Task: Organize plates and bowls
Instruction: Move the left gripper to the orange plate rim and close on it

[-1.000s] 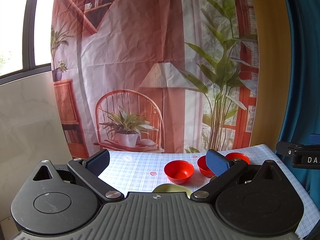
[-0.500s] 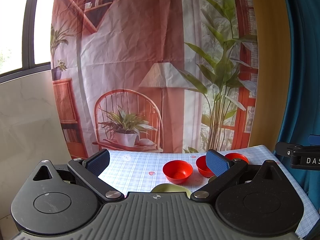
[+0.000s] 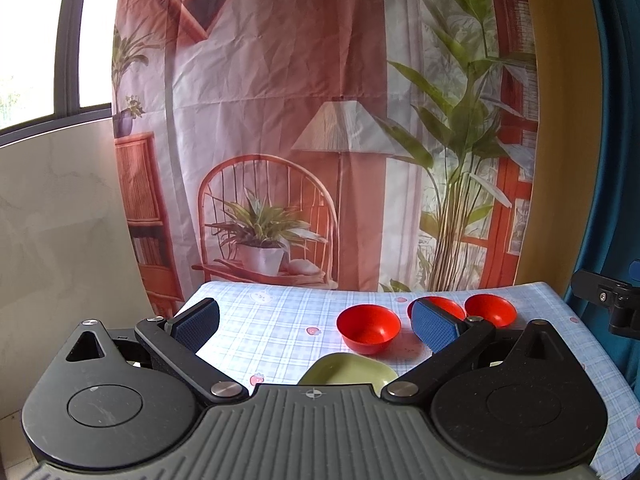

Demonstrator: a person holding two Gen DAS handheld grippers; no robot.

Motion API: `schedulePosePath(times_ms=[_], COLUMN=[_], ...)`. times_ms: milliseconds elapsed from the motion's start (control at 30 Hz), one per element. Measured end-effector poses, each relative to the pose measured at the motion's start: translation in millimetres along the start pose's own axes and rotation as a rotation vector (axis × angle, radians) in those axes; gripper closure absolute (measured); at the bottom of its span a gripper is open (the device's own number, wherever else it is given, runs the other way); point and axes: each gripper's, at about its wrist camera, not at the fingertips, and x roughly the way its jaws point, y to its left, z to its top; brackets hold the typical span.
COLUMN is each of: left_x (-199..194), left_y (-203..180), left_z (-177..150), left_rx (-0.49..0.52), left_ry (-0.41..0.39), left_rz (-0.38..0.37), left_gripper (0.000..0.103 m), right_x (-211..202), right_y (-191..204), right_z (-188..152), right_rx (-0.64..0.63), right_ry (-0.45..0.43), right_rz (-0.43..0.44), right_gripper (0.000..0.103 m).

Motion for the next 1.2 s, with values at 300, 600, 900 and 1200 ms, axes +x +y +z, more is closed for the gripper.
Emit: schedulePosePath(times_ms=[300,600,900,1200], left_x=[61,119,141,155], left_y=[-5,-18,-15,-23], left_z=[-52,-104,-129,-150], left_rx=[-0.026,-0.015,-0.075,-0.124], left_ry=[0.167,0.358,0.455,0.540], left_rz=[-0.034,-0.114,-0.209,-0.291], left_gripper=[0.000,0.013,0.040,0.065], right_x=[59,97,125,130], right_y=[2,5,4,-9], right_z=[-57,-116,-154,-174], right_rx=[0.052,-0.026,0.011,0.049], right_ry=[0.151,0.287,0.407,0.454], right_rz=[0.058,0.040,0.119,0.115], right_gripper=[0.000,0.002,0.033,0.064])
